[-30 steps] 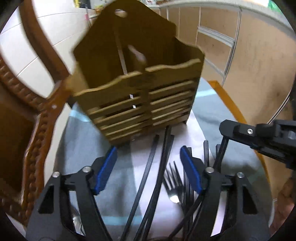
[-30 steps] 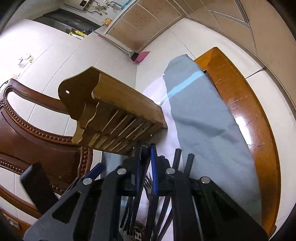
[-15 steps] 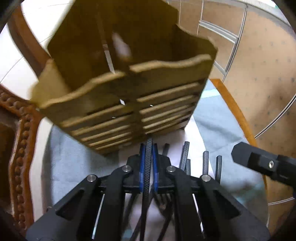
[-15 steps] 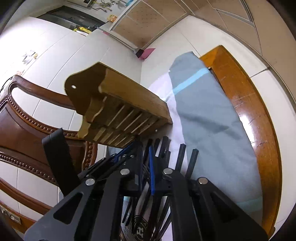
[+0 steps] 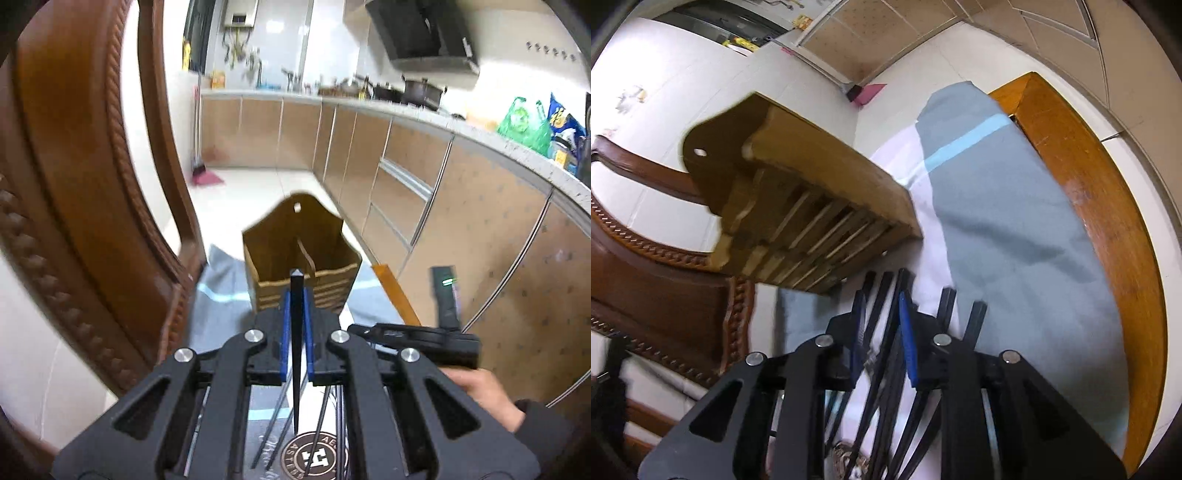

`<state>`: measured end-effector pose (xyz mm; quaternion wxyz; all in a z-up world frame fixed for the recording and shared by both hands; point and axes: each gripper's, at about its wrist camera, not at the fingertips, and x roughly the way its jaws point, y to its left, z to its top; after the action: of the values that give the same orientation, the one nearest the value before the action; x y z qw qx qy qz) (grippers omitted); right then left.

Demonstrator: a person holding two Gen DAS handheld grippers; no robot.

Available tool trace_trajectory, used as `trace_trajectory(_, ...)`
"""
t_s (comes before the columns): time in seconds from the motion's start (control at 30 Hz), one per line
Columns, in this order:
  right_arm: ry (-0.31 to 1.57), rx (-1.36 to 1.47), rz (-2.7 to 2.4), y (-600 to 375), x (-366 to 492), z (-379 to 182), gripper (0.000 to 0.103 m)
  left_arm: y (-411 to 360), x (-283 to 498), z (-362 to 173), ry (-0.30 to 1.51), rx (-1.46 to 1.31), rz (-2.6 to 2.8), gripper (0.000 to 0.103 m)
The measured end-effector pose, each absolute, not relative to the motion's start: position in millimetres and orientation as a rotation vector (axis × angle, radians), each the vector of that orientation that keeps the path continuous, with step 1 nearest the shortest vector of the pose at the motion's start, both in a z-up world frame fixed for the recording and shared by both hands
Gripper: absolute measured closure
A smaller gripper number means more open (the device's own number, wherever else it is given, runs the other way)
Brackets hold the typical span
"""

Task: Organize utensils
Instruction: 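Lift both held chopsticks and carry them over the wooden utensil holder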

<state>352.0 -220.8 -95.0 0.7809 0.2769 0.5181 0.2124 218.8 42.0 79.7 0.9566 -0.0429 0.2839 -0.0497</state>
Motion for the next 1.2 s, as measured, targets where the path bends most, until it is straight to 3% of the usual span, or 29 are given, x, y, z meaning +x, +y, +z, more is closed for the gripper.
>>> trace_trajectory(0.4,1.113,0.51,0.42,-191.7,368.0,-108.9,0.083,54.3,195.7,113.5,0.484,-0.092,-0.116,0.097)
trace_trajectory(0.47,1.073,0.473,0.394,-193.3,368.6,-102.2,0.092,55.9,191.2,117.0,0.481,-0.093,-0.114,0.097)
trace_trajectory(0.53,1.05,0.458,0.408,-193.0,362.3,-91.9,0.092,59.5,188.6,119.1,0.477,-0.096,-0.113,0.097)
trace_trajectory(1.0,0.631,0.26,0.61,-197.8,230.9,92.3,0.096,58.6,162.5,139.2,0.43,-0.081,-0.112,0.097)
trace_trajectory(1.2,0.501,0.187,0.641,-202.2,184.2,145.7,0.096,54.9,148.8,147.9,0.422,-0.06,-0.115,0.097)
